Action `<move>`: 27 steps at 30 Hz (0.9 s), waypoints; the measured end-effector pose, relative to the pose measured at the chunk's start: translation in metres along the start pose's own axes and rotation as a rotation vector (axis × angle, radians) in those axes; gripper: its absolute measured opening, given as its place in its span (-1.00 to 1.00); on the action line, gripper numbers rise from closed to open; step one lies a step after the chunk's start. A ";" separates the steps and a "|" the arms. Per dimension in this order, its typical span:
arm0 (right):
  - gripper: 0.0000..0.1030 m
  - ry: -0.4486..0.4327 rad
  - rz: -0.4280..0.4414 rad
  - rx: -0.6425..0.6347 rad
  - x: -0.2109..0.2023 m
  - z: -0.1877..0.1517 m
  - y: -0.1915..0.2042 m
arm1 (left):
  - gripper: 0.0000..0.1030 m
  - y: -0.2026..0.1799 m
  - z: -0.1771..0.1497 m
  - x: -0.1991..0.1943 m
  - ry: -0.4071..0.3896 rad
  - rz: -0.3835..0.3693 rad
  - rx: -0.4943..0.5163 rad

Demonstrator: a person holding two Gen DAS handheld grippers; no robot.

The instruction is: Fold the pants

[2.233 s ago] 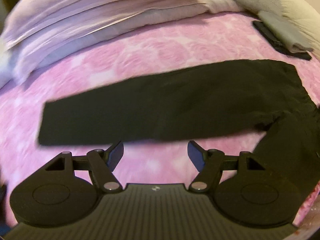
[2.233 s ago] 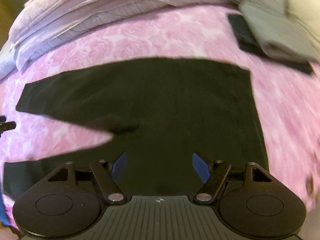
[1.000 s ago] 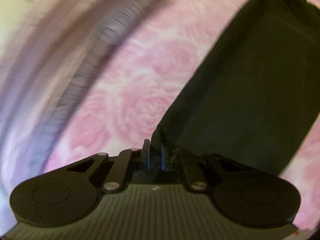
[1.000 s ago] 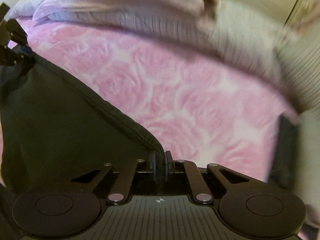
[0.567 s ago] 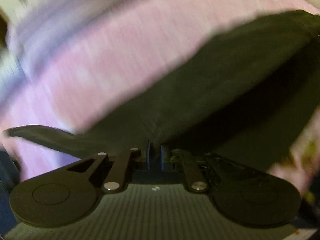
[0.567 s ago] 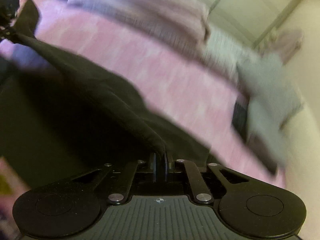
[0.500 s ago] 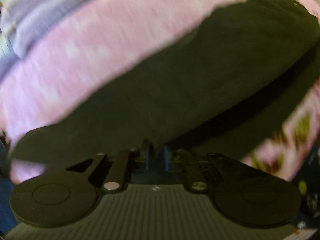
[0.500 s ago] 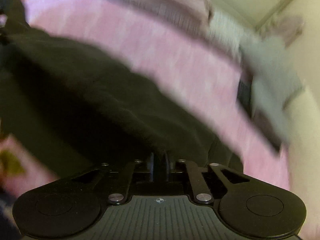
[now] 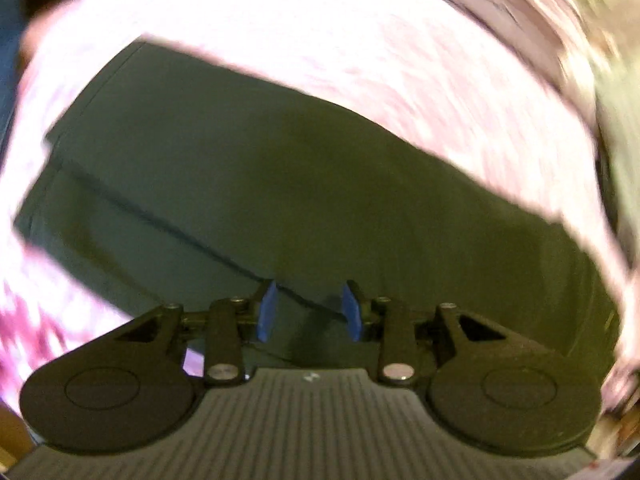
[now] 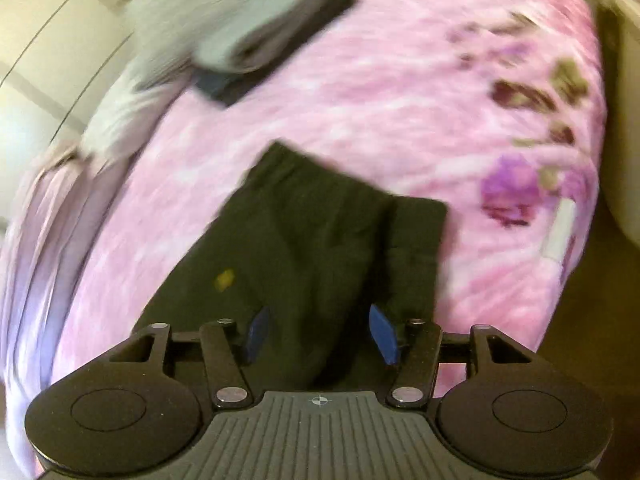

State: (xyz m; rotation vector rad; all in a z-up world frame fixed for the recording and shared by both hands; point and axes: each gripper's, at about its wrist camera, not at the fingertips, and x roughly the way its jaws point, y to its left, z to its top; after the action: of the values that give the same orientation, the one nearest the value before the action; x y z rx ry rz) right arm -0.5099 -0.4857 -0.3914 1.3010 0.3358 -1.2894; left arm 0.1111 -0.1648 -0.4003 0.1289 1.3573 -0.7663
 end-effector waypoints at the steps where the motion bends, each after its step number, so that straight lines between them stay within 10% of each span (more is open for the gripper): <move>1: 0.03 -0.001 0.000 0.035 0.004 0.003 -0.007 | -0.36 0.008 -0.001 -0.001 -0.010 -0.011 -0.061; 9: 0.03 0.007 0.062 0.122 0.016 0.013 -0.025 | -0.26 0.073 -0.005 -0.012 -0.198 -0.033 -0.469; 14: 0.03 0.008 0.104 0.128 0.014 0.021 -0.033 | -0.31 0.100 -0.003 0.000 -0.283 -0.023 -0.547; 16: -0.03 0.022 0.113 0.123 0.019 0.025 -0.034 | -0.79 0.094 -0.001 0.001 -0.299 0.001 -0.521; 17: -0.70 0.020 0.114 0.105 0.020 0.028 -0.032 | -0.97 0.092 0.004 -0.001 -0.308 0.026 -0.473; 24: -0.80 -0.035 0.240 -0.057 -0.028 0.058 -0.014 | -0.97 0.070 -0.013 -0.069 -0.434 0.020 -0.246; 27: -0.80 -0.002 0.185 -0.086 -0.031 0.053 -0.029 | -0.96 0.072 -0.037 -0.052 -0.348 0.117 -0.182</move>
State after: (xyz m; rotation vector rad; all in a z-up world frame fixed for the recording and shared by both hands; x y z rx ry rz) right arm -0.5682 -0.5074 -0.3638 1.2283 0.2604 -1.1091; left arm 0.1203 -0.0703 -0.3864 -0.0668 1.0705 -0.5351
